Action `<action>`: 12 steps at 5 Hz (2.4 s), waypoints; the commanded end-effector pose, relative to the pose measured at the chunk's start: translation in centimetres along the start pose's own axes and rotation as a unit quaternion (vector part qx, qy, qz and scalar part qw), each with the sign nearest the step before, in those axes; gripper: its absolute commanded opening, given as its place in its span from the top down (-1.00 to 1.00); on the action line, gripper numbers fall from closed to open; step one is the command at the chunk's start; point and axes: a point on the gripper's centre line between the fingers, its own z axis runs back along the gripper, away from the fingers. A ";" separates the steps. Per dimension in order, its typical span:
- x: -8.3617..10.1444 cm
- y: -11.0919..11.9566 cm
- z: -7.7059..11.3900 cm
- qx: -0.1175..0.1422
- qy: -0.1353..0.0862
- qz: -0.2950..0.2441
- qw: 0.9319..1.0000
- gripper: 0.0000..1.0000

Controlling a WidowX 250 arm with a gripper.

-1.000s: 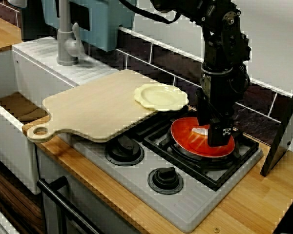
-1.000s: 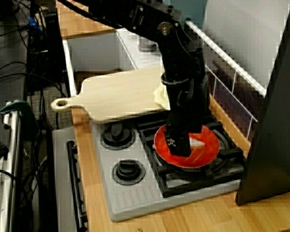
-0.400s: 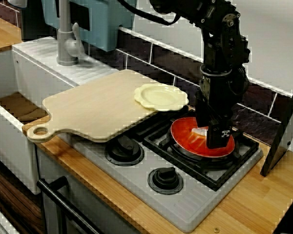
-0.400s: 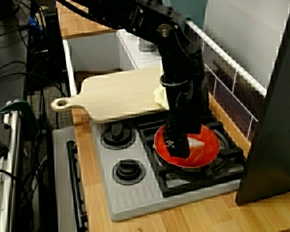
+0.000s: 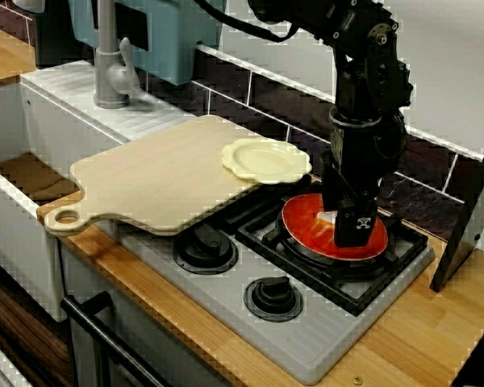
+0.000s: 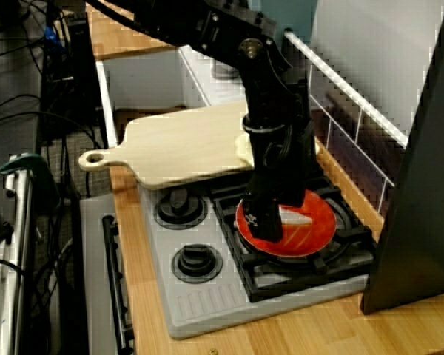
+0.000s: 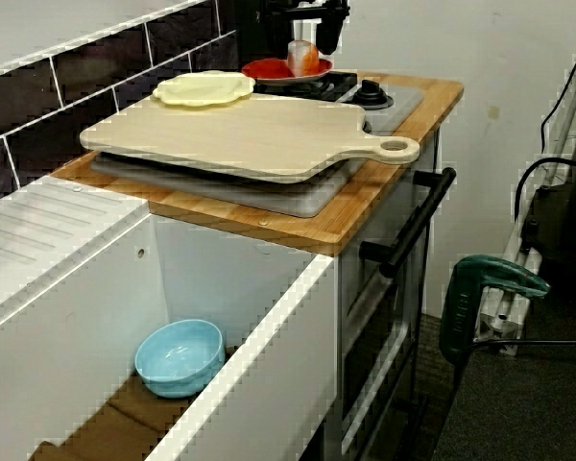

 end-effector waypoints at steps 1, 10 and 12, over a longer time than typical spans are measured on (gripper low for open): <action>-0.4 -0.4 2.3 0.009 -0.026 -0.005 1.000 -1.00; 0.3 -0.8 1.4 -0.003 -0.022 -0.018 1.000 1.00; -0.6 0.6 4.8 -0.018 -0.046 -0.002 0.999 1.00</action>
